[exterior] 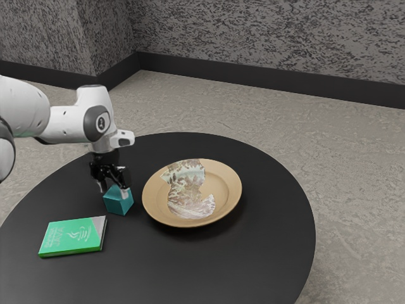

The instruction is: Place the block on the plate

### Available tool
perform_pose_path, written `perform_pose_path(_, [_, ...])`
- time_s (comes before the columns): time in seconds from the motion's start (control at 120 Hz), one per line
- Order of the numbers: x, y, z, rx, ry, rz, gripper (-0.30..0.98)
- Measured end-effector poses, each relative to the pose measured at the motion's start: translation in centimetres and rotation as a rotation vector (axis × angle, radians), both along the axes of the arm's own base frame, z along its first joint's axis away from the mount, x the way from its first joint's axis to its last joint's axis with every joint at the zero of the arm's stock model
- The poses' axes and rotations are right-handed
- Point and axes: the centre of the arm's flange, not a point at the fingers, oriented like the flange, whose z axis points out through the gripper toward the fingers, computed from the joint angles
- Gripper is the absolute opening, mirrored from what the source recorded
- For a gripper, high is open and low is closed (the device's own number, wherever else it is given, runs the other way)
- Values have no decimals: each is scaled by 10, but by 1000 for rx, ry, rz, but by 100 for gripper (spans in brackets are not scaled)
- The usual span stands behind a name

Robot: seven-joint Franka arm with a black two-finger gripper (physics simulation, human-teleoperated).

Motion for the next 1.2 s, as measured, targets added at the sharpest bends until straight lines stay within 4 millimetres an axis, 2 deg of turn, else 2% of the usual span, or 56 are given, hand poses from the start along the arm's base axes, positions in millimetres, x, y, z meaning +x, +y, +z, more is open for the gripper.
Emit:
perform_pose_path(0.375, [-5, -5, -26, 3, 33, 18, 69])
perform_pose_path(0.5, [-5, -6, -29, 6, 30, 22, 68])
perform_pose_path(0.717, [-5, -6, -29, 9, 22, 28, 50])
perform_pose_path(0.908, [-4, -5, -28, 12, 16, 32, 45])
perform_pose_path(1.0, [-4, 0, -16, 13, -2, 40, 41])
perform_pose_path(1.2, [-7, 10, 41, 8, -71, 48, 36])
